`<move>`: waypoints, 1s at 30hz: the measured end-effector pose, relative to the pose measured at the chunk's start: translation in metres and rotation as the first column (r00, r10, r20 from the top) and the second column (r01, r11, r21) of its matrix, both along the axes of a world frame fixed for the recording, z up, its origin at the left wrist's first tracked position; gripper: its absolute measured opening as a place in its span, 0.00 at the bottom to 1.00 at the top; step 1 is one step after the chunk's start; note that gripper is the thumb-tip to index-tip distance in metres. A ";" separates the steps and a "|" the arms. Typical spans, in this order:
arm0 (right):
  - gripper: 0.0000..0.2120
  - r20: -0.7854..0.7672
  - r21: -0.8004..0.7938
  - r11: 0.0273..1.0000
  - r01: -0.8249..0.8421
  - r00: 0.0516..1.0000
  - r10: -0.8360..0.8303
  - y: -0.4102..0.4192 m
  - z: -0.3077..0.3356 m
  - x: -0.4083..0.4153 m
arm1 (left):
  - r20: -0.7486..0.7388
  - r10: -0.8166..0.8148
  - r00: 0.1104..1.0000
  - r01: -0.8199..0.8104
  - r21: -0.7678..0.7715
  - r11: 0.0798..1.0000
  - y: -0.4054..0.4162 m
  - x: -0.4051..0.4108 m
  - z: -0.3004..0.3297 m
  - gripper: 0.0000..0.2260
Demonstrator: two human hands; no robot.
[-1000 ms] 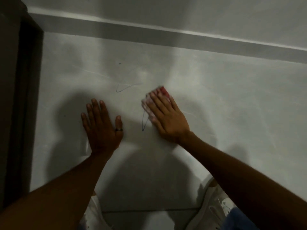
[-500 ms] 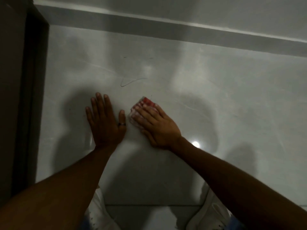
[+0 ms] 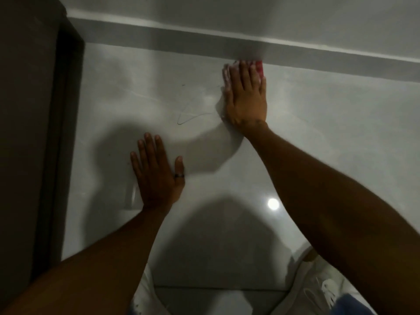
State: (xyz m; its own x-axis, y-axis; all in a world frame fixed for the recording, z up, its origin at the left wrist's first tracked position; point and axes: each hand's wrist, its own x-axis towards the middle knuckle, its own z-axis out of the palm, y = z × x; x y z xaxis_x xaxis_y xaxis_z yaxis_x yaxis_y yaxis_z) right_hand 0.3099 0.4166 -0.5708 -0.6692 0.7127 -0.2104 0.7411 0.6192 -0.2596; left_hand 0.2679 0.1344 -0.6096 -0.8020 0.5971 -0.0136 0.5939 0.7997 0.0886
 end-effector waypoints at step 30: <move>0.29 -0.022 0.096 0.964 -0.247 0.968 0.250 -0.049 -0.012 0.104 | 0.023 -0.019 1.000 0.019 0.001 1.000 -0.003 -0.001 0.004 0.32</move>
State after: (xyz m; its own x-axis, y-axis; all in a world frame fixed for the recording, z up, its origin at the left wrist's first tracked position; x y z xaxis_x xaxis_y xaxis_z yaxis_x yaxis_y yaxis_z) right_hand 0.4143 0.3677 -0.5828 -0.8330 0.5387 -0.1263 0.5531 0.8049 -0.2149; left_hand 0.2668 0.1313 -0.6054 -0.7902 0.6121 -0.0314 0.6065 0.7883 0.1035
